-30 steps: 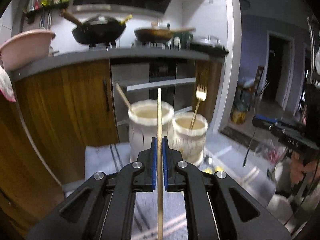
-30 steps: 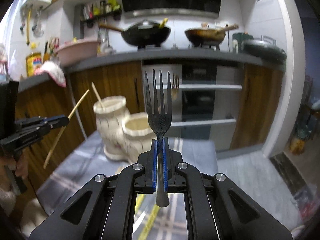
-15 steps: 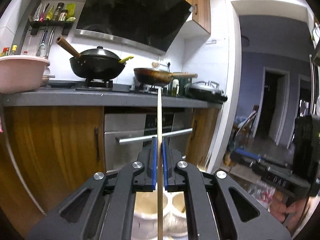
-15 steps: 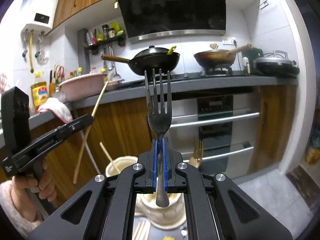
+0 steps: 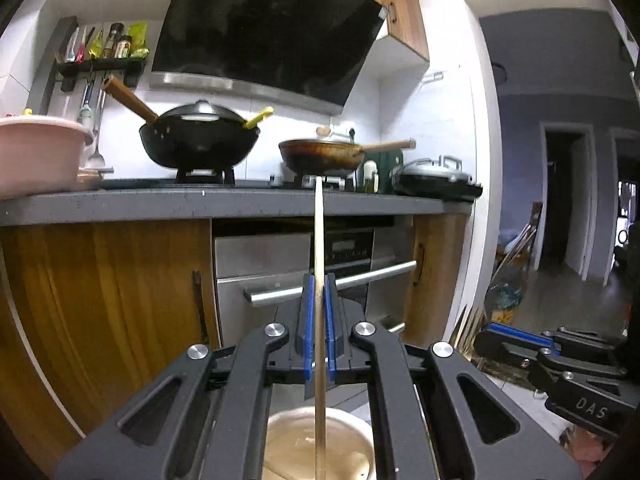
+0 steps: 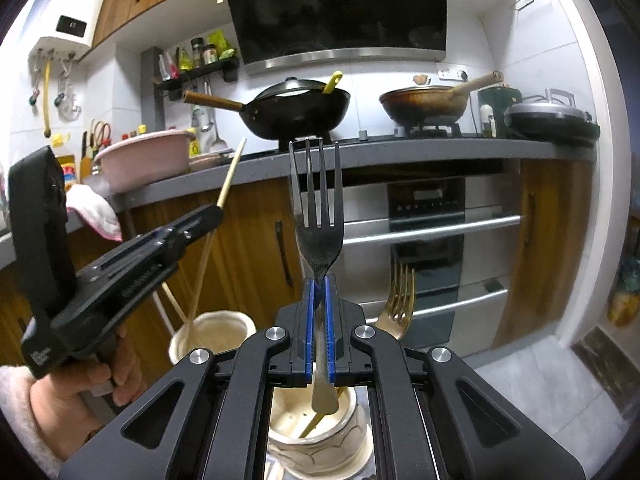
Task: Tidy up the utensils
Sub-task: 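Lift the chopstick with the left tool while the right tool carries the silver fork to the holder, then drop chopstick into larger cup with left tool while right tool drops fork into smaller cup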
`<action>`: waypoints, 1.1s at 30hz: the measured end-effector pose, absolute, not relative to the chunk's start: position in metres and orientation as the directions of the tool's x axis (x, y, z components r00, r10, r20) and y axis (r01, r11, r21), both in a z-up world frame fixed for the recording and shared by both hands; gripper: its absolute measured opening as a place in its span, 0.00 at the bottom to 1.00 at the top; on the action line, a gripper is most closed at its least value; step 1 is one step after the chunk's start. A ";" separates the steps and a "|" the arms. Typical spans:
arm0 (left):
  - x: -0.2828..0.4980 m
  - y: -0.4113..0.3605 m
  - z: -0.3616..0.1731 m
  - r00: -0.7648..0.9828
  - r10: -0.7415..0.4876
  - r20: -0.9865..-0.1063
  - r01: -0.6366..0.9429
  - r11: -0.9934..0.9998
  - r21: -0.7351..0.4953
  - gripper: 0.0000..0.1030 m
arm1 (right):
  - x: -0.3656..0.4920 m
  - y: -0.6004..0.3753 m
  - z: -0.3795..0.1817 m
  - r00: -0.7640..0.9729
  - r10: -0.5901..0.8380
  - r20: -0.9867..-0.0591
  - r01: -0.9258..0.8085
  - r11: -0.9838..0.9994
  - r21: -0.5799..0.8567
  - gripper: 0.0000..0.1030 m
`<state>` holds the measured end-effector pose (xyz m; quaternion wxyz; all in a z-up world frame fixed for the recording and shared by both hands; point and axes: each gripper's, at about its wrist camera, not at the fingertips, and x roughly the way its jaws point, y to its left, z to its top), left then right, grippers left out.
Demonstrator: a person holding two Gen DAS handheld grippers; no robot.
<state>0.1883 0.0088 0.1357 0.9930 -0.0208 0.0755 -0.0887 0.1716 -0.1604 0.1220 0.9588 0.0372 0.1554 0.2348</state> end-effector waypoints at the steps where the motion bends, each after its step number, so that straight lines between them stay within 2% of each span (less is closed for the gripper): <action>1: 0.189 0.009 0.132 0.971 -0.179 -0.156 0.172 0.983 -0.058 0.05 | 0.173 -0.161 0.119 0.839 0.462 -0.286 -0.438 0.887 0.148 0.06; 8: 0.172 0.012 0.117 0.958 -0.203 -0.205 0.197 0.979 -0.048 0.05 | 0.176 -0.160 0.096 0.820 0.469 -0.328 -0.438 0.883 0.167 0.06; 12: 0.160 0.009 0.104 0.942 -0.206 -0.267 0.208 0.978 -0.018 0.05 | 0.177 -0.158 0.087 0.813 0.467 -0.348 -0.435 0.884 0.170 0.06; 18: 0.154 0.015 0.086 0.913 -0.190 -0.361 0.189 0.981 -0.038 0.05 | 0.175 -0.162 0.075 0.812 0.451 -0.370 -0.411 0.893 0.187 0.06; 30: 0.157 0.017 0.078 0.899 -0.192 -0.395 0.194 0.980 -0.036 0.07 | 0.180 -0.163 0.065 0.805 0.434 -0.405 -0.392 0.901 0.186 0.06; 31: 0.156 0.016 0.078 0.899 -0.188 -0.395 0.192 0.981 -0.031 0.11 | 0.180 -0.163 0.065 0.805 0.433 -0.406 -0.391 0.902 0.185 0.06; 33: 0.154 0.016 0.079 0.902 -0.184 -0.390 0.189 0.982 -0.025 0.27 | 0.179 -0.163 0.064 0.807 0.430 -0.405 -0.391 0.903 0.180 0.06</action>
